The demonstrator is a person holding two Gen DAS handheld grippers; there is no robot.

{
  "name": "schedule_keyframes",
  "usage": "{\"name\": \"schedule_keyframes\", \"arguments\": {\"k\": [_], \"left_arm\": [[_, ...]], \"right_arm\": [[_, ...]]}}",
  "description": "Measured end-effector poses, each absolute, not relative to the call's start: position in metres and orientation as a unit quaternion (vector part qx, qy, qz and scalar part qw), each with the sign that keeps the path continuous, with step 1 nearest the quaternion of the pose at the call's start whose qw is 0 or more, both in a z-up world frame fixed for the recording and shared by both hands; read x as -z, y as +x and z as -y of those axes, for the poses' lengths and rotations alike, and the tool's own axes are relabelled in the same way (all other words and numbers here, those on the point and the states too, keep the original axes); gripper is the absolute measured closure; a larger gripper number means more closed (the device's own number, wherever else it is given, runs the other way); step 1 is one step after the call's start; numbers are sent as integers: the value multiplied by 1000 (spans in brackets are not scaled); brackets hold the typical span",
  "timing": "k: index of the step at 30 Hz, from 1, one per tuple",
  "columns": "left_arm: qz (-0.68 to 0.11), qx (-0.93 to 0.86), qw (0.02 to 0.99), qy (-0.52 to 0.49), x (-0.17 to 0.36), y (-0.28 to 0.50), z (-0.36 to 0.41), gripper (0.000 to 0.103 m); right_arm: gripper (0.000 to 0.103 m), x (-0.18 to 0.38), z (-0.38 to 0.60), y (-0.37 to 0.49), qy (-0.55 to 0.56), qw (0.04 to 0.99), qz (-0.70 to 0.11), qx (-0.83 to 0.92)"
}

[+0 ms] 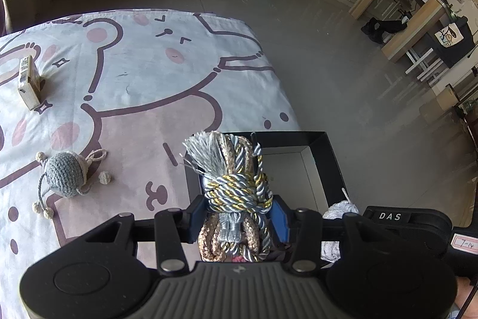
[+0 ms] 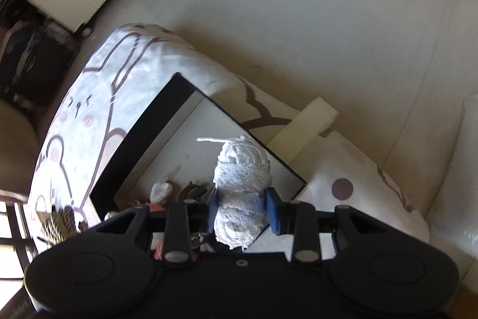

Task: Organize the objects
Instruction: 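Carry the rope toy and yarn ball with both grippers over the black box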

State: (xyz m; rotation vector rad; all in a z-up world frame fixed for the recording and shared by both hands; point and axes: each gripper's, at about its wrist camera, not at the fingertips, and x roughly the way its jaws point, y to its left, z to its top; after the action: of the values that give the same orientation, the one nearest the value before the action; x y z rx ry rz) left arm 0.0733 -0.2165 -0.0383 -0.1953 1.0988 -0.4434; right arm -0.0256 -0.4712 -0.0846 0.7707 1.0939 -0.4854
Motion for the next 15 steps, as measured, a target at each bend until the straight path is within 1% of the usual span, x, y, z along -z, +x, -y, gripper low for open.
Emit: {"name": "schedule_keyframes", "arguments": {"k": [2,8,15], "left_arm": [[-517,209,825,-90,39,74,217,55],[-517,210,825,-85,42,75,218,55],[-514,211,827,-87,44,78,218,55]], "right_arm": [[68,88,471,-25,367,749,-499,233],[68,94,459,-12,300,767,-517,233],[68,109,461,-5,288,762,-531,234]]}}
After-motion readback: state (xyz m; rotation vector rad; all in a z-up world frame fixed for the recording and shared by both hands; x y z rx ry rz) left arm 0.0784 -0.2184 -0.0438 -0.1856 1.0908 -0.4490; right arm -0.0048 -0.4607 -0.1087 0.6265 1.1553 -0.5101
